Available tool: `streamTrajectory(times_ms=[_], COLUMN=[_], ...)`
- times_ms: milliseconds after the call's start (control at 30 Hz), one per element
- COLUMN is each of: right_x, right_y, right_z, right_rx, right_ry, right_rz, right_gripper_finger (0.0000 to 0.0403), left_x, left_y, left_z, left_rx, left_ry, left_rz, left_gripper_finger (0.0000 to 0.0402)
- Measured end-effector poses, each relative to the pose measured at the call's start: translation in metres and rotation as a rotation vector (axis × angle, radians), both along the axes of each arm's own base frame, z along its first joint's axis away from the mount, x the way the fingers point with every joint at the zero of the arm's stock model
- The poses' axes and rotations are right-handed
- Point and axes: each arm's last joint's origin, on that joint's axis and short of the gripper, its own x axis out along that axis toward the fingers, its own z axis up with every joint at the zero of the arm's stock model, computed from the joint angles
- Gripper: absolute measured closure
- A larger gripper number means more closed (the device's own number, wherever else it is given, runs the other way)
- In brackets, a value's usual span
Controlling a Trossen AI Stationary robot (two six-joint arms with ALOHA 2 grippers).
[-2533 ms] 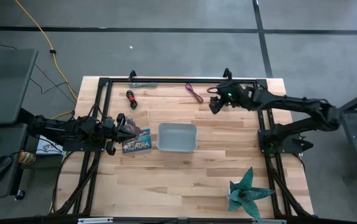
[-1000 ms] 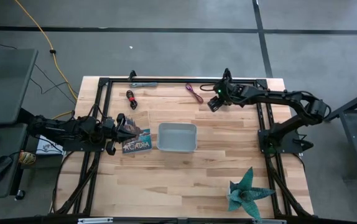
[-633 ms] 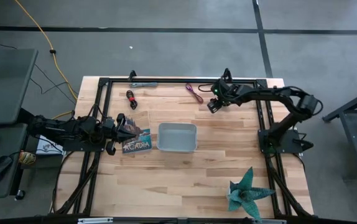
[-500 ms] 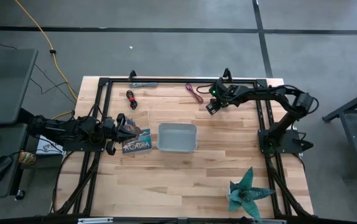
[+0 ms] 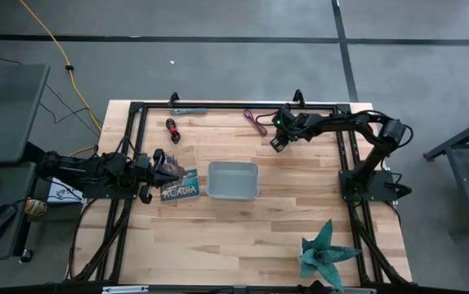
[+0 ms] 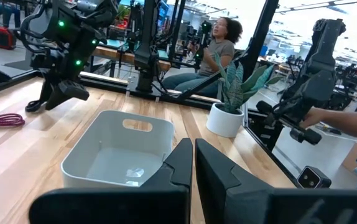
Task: Pick and place USB-C Cables
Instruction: Put the right black charger cable into the gray bin
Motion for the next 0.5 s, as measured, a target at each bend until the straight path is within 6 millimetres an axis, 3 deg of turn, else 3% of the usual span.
streamTrajectory(times_ms=[267,500], right_x=[0.000,-0.003], right_y=[0.001,-0.001], right_z=[0.001,0.019], right_rx=[-0.017,-0.134], right_ry=[0.030,0.038], right_rz=[0.069,0.065], right_gripper_finger=[0.0219,0.0219], left_x=[0.000,0.000], left_y=[0.000,0.000], left_z=[0.000,0.000], left_rx=[0.000,0.000], left_ry=[0.000,0.000], left_rz=[0.000,-0.001], left_gripper_finger=[0.0401,0.0401])
